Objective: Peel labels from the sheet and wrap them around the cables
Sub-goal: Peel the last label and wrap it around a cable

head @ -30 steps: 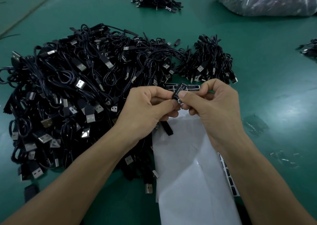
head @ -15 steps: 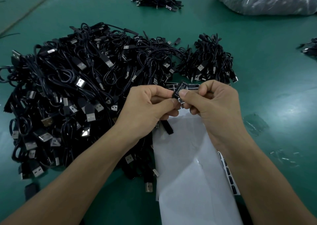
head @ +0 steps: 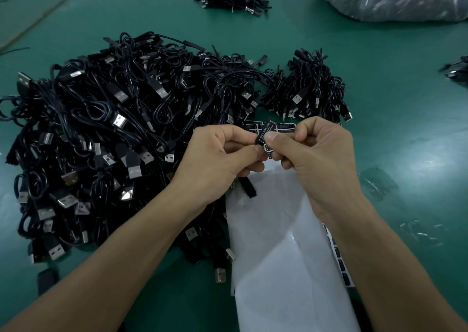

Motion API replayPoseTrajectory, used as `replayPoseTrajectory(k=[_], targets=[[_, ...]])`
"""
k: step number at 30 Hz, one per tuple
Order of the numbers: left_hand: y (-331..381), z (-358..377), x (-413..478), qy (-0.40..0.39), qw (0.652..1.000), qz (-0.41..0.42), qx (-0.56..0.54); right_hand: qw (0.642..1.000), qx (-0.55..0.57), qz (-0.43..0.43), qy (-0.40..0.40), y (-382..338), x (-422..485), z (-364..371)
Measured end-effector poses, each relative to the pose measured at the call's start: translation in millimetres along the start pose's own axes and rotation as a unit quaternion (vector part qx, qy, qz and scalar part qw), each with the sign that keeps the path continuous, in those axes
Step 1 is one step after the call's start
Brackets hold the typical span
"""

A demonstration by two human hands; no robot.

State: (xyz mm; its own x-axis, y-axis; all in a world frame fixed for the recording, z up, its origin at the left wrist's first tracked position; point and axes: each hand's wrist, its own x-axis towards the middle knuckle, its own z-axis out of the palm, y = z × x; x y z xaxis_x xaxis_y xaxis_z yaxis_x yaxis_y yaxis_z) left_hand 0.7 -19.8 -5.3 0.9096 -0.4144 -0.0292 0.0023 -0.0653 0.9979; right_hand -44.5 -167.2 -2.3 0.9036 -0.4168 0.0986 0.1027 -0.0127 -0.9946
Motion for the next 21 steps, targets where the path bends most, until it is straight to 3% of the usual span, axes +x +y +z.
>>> replayPoseTrajectory(k=[21], targets=[[-1.5,0.0,-0.4,-0.002,1.000,0.009,-0.002,1.000,0.015,0.012,-0.002,-0.4,0.4,0.8]])
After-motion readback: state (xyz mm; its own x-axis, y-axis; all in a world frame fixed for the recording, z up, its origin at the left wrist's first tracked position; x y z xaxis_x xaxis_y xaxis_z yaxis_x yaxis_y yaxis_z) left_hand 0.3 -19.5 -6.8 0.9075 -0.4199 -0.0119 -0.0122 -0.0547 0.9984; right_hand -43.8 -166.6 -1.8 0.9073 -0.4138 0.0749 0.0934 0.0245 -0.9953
